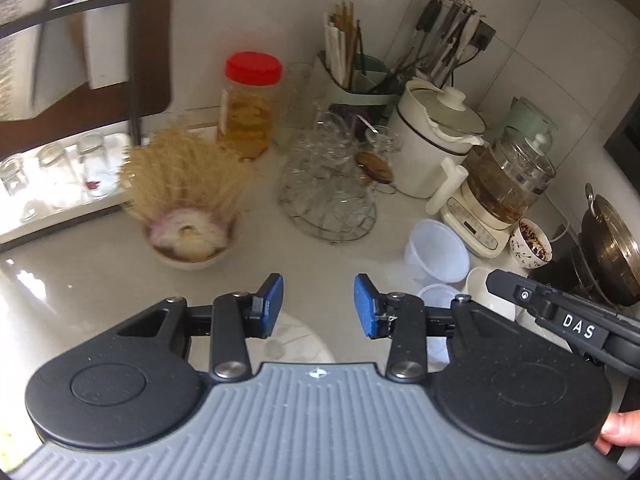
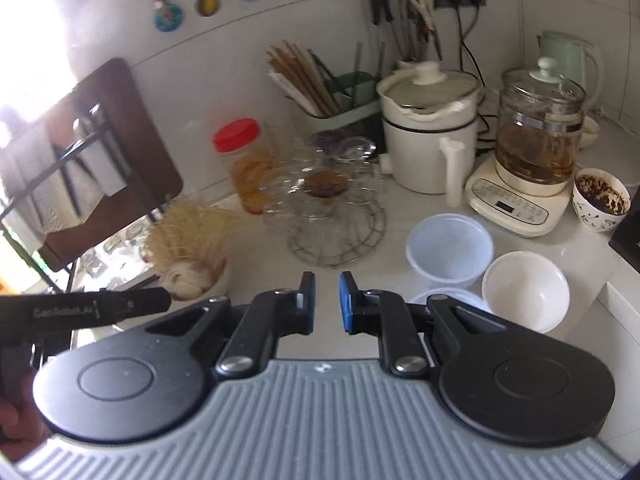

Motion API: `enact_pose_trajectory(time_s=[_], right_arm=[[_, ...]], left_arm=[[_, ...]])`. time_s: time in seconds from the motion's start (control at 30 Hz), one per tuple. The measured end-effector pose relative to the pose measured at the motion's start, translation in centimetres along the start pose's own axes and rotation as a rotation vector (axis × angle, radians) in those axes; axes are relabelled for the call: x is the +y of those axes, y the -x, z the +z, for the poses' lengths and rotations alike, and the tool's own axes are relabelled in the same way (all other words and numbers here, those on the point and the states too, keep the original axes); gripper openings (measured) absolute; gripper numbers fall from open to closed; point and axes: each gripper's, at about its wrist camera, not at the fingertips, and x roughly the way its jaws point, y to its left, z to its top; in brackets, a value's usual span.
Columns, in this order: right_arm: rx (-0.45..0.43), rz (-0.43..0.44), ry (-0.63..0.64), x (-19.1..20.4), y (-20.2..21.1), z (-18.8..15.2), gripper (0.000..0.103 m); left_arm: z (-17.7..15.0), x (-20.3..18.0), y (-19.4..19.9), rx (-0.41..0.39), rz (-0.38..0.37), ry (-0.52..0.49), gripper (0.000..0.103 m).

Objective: Organize plates and bowls
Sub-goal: 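Move both grippers to the translucent plastic bowls beside the kettle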

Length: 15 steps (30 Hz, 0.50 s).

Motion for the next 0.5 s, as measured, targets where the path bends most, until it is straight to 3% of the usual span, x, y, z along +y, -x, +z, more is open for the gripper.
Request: enact_pose_trajectory(time_s=[0.37,0.43,0.5], right_arm=[[0.044,-0.061,-0.084,-8.3,-2.8,0.9,0.019],[0.054,-0.082,-0.114,-10.2,-3.4,1.0,0.035],[0.052,-0.089,-0.149,-12.1,-3.8,1.2,0.056]], left_arm=[[1.6,-6.9,-7.3,0.102,-0.031,-0.033,0.045],[1.8,-8.0,-8.8,0.125,-0.038,-0.036,0.049],[2.1,-9.2,-10.5,0.148,-0.054,-0.048,0.061]])
